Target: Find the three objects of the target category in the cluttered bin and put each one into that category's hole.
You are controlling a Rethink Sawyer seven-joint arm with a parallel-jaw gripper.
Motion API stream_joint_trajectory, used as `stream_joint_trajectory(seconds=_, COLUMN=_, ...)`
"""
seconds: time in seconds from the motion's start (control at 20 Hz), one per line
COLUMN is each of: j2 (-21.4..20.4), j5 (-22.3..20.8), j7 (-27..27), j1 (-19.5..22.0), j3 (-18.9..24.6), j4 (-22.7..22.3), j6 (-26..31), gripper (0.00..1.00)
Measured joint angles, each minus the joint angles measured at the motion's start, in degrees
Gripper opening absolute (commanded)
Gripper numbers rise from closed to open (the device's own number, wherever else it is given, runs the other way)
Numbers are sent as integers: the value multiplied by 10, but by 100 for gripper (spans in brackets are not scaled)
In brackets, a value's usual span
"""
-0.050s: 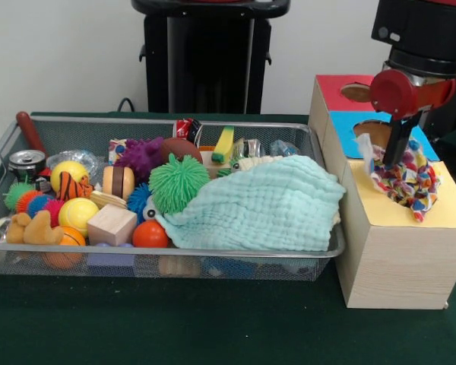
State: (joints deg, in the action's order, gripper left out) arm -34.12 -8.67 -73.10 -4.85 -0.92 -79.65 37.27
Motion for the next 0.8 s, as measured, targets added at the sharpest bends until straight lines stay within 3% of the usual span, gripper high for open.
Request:
stream_joint_trajectory(seconds=0.5, j2=15, j5=0, j7=0, j1=3, j3=1, j4=0, j6=-21, gripper=0)
stream_joint_trajectory(seconds=0.8, j2=16, j5=2, j7=0, j1=26, j3=26, j4=-4, j6=-78, gripper=0)
